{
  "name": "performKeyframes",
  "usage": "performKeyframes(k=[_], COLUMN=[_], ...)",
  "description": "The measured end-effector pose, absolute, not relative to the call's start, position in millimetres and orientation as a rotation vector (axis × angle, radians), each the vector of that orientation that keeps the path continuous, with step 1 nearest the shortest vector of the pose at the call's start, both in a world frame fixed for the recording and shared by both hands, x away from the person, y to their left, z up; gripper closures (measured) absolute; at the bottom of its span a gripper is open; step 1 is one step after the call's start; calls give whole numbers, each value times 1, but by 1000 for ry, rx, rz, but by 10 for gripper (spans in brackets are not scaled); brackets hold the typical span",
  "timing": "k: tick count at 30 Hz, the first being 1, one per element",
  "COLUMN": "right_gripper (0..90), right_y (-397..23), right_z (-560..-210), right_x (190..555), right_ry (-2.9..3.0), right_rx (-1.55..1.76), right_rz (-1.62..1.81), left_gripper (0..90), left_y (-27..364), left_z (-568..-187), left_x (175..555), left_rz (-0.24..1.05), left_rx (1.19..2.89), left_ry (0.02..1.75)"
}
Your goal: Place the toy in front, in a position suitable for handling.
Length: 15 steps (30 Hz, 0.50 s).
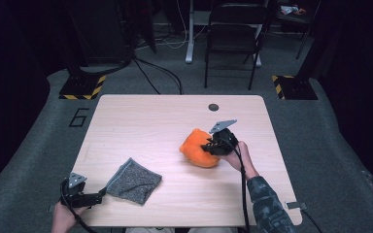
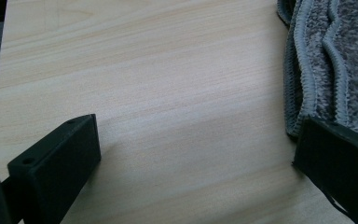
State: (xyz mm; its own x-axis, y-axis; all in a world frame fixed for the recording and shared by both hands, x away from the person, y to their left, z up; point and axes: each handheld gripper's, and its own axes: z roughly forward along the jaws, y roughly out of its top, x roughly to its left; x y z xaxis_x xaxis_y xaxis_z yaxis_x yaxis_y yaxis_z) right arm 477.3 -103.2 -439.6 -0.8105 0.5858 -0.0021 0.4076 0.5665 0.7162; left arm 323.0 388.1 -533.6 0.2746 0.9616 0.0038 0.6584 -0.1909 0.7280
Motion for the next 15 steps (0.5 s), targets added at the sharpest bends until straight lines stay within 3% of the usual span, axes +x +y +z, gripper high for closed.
performKeyframes(k=[9,12,15], right_gripper=[215,148,141], right_y=[-110,-108,-105], right_z=[-419,-416,-416], right_x=[470,468,468], right_ry=[2469,2444,2418], right_rx=[1123,1232,1299], right_rz=[1148,1115,1084], left_gripper=[0,0,0], left_y=[388,388,388], left_z=[-534,-534,-534], left_x=[324,324,324], left_rz=[633,633,632], left_rx=[1928,1928,1929], left_ry=[1454,1454,1453])
